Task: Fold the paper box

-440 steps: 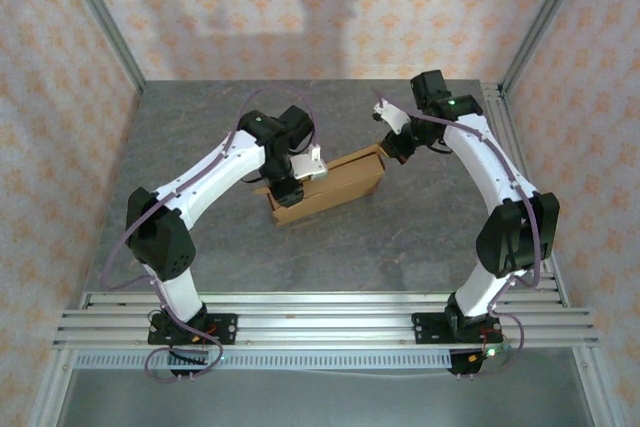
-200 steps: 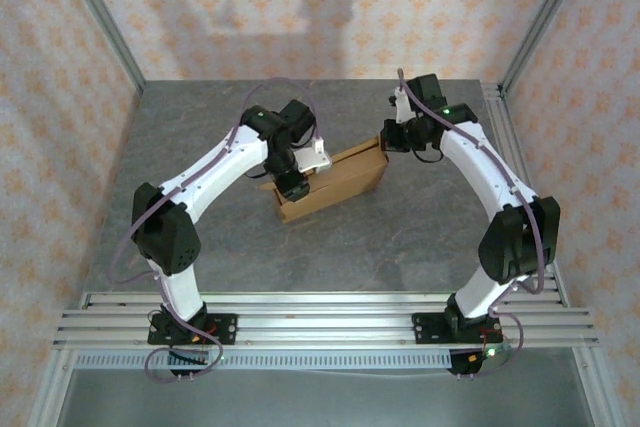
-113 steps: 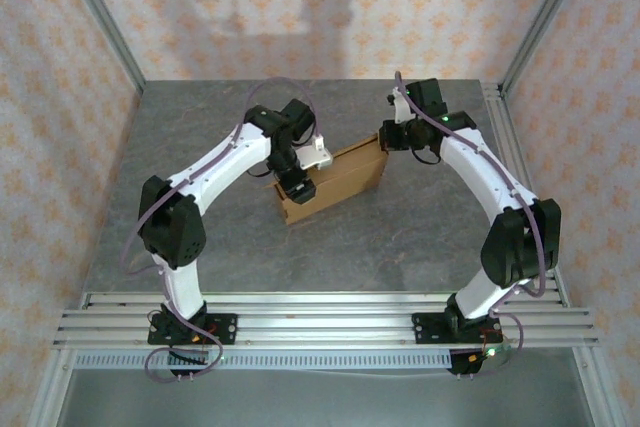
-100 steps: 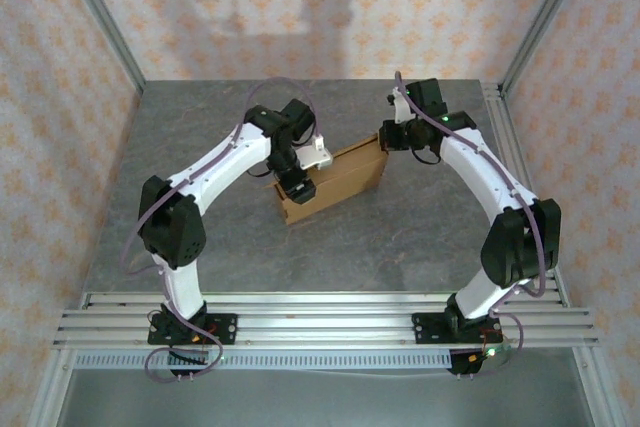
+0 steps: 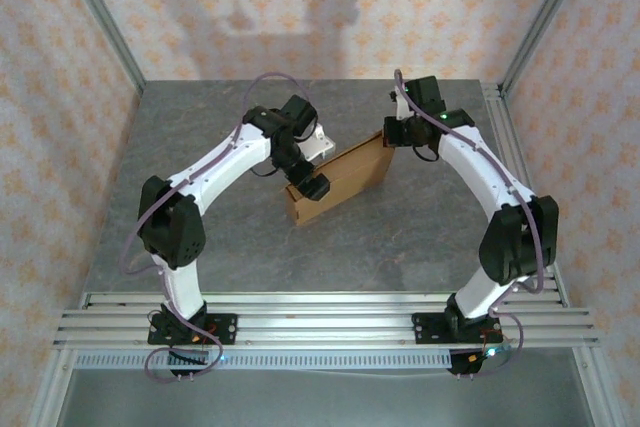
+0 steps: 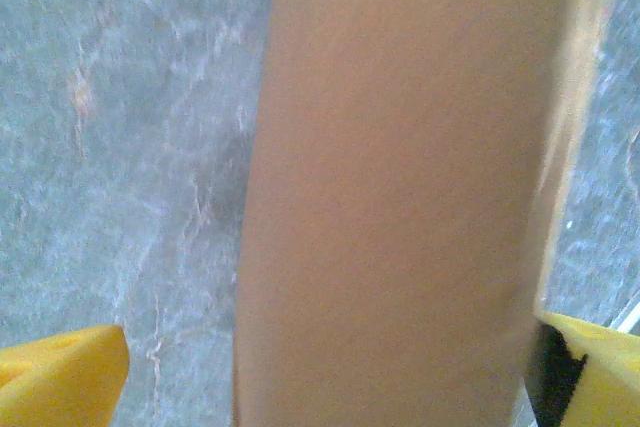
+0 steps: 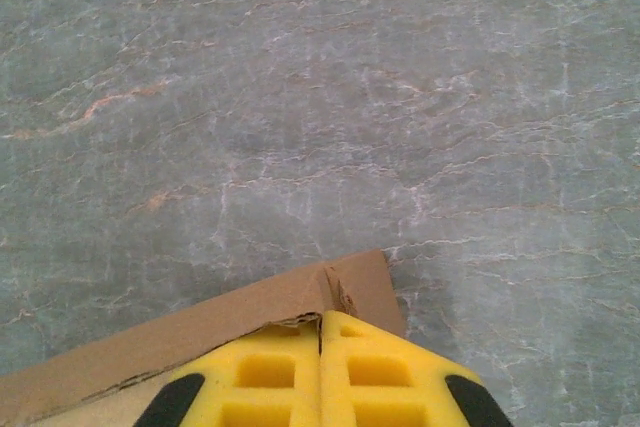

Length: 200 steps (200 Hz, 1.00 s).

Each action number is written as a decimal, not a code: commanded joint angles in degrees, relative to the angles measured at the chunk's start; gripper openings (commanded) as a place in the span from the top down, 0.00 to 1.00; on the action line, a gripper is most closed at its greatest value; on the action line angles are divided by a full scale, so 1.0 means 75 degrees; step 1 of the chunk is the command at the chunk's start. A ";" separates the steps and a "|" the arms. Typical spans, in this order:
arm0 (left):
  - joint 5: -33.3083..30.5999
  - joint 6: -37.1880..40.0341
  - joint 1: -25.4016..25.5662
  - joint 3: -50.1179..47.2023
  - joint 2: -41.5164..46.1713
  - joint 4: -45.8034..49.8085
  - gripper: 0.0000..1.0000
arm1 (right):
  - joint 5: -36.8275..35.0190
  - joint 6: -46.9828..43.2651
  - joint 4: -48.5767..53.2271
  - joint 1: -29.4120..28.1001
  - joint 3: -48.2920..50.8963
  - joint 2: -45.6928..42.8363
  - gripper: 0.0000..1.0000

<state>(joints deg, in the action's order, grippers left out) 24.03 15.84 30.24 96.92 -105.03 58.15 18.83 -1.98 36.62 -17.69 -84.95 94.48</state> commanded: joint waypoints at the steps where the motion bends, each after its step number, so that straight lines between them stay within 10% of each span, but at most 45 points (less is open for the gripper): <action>1: 0.0060 -0.0470 0.0102 0.0061 0.0403 -0.0498 0.00 | -0.0153 0.0132 0.0694 -0.0255 -0.0196 0.0193 1.00; 50: -0.0001 -0.0772 0.0103 -0.0104 0.0970 -0.0727 0.00 | -0.0360 0.0262 0.0825 -0.0264 -0.0340 0.0325 1.00; 124: -0.2906 -0.2703 -0.0112 -0.0868 0.2186 -0.0492 0.09 | -0.0380 0.0439 0.1039 -0.0293 -0.0646 0.0536 1.00; 200: -0.3208 -0.3098 -0.0758 -0.1477 0.2548 0.0015 0.27 | -0.0355 0.0393 0.1247 -0.0291 -0.0955 0.0788 1.00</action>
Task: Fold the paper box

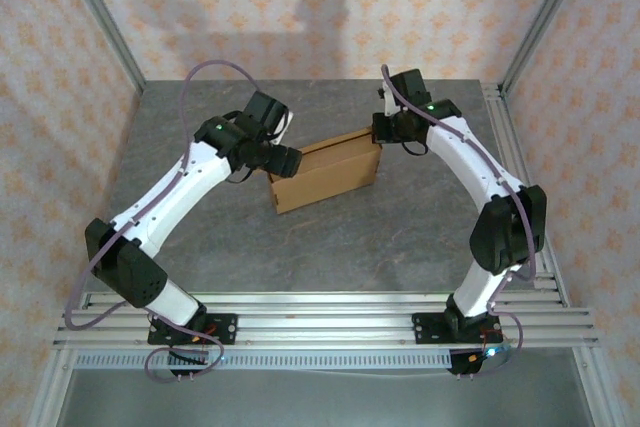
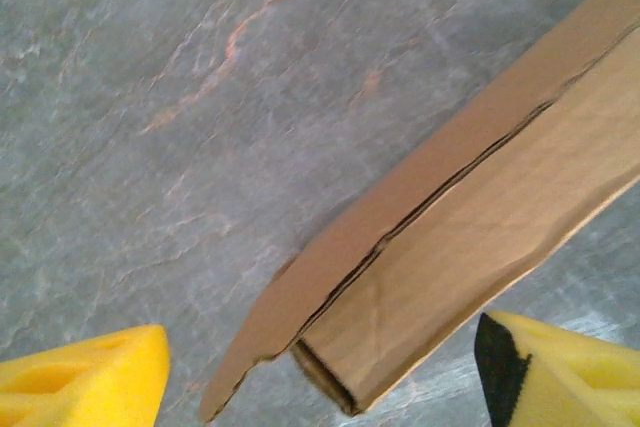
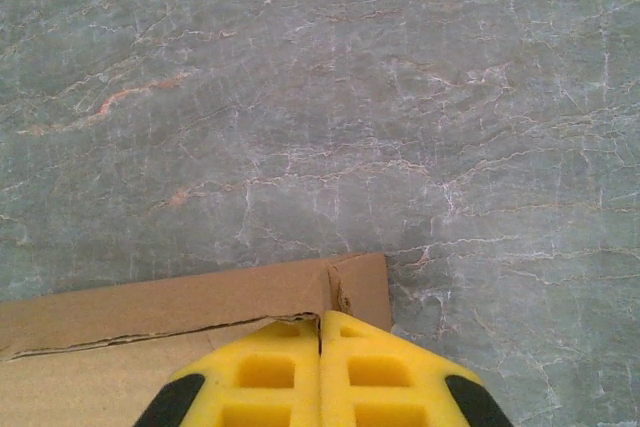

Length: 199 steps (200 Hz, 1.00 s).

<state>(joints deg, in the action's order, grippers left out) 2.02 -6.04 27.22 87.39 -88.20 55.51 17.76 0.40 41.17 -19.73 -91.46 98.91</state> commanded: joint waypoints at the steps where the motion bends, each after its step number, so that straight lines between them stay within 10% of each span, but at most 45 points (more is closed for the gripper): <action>1: -0.0260 -0.0174 -0.0370 -0.0216 0.0308 0.0368 0.28 | -0.0212 0.0075 0.0646 -0.0025 -0.0087 0.0195 1.00; 128: 0.0843 -0.0039 -0.0841 -0.0423 0.0186 0.0277 0.79 | -0.0206 0.0051 0.0813 -0.0026 -0.0215 0.0253 1.00; 199: 0.1019 0.0027 -0.0867 -0.0381 -0.0087 0.0263 0.70 | -0.0188 -0.0009 0.0891 -0.0028 -0.0274 0.0243 1.00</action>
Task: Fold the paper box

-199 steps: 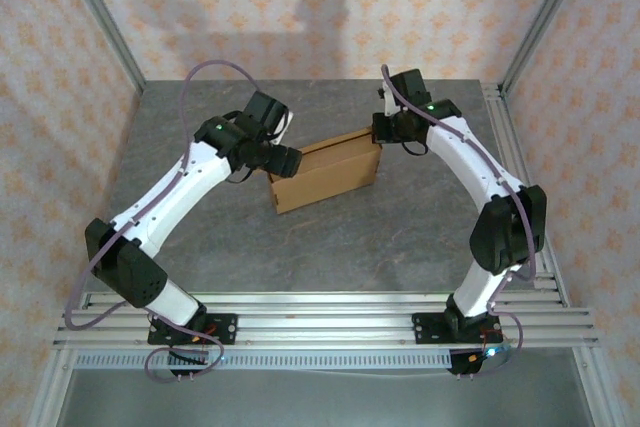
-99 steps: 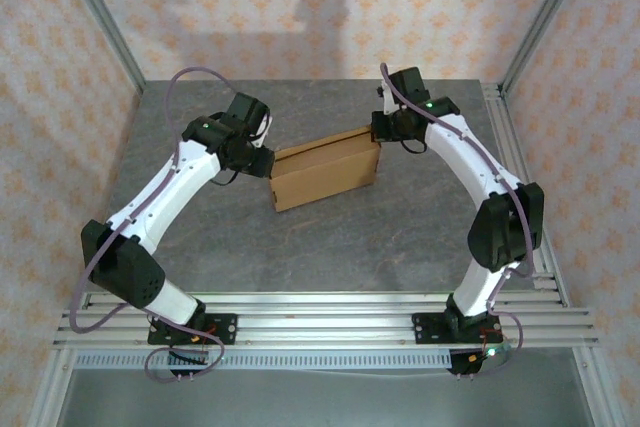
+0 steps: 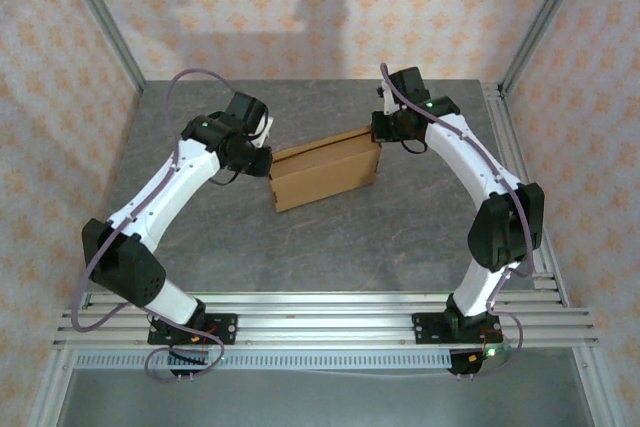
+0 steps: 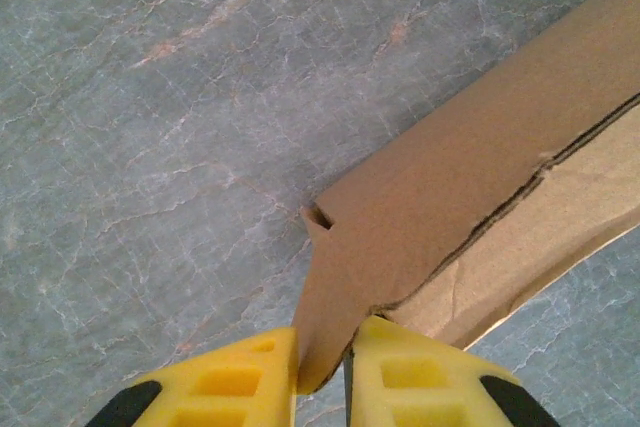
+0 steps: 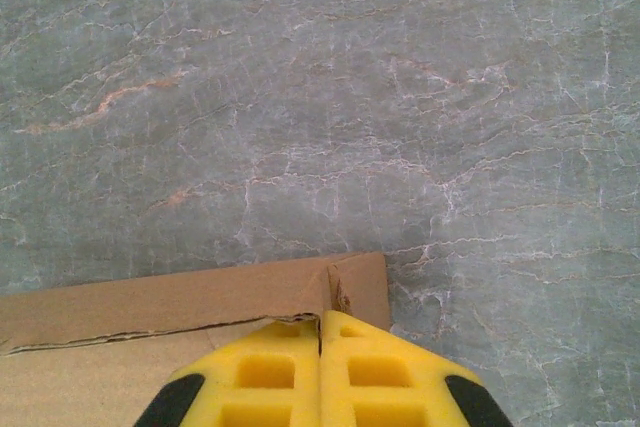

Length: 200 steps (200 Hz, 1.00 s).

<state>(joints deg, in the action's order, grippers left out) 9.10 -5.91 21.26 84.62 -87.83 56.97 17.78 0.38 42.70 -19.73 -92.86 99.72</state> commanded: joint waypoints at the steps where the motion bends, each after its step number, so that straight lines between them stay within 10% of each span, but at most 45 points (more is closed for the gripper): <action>1: 0.0075 0.0012 -0.0070 -0.0011 -0.0137 0.0059 0.70 | -0.0191 -0.0005 0.0685 -0.0029 -0.0088 0.0134 1.00; 61: 0.0398 -0.0156 -0.0092 0.0101 -0.0219 -0.0005 1.00 | -0.0189 -0.0050 0.0665 -0.0067 -0.0052 0.0091 1.00; 200: 0.2500 -0.2393 -0.0430 0.1277 -0.1132 0.0383 1.00 | -0.0648 -0.0168 0.0728 -0.0253 0.0052 0.0111 1.00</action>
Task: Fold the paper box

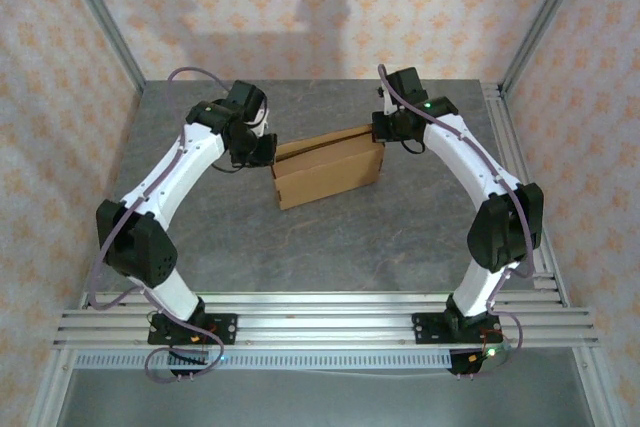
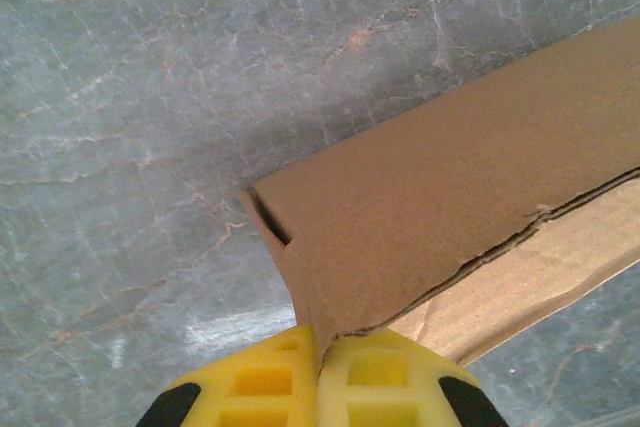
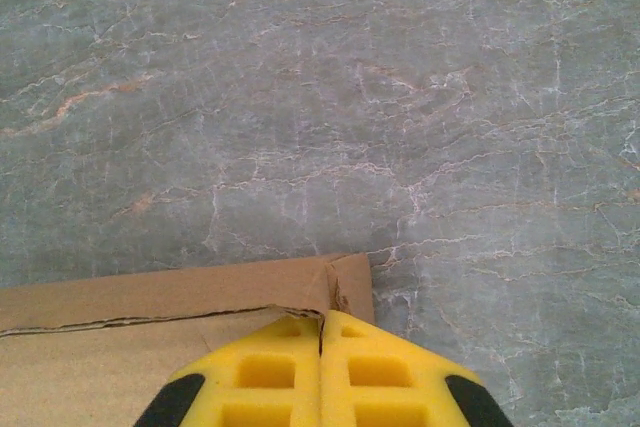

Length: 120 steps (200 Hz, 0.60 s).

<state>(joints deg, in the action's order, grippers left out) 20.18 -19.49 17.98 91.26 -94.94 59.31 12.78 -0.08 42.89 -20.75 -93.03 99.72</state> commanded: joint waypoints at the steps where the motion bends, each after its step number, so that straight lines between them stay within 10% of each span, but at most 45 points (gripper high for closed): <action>1: 0.1046 -0.0592 0.0006 0.0398 -0.0191 0.0078 1.00 | 0.0019 -0.0107 0.0696 -0.0116 0.0076 0.0110 1.00; 71: 0.2305 -0.1135 -0.0263 0.0726 -0.0546 0.0226 1.00 | -0.0016 -0.0164 0.0606 -0.0118 0.0205 0.0133 1.00; 120: 0.1627 -0.0892 -0.0264 0.0644 -0.0582 0.0449 1.00 | -0.0048 -0.0160 0.0448 -0.0123 0.0360 0.0059 1.00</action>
<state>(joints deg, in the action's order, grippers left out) 31.35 -26.76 15.27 95.31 -98.78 62.78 10.17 -0.27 42.81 -20.69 -92.99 99.72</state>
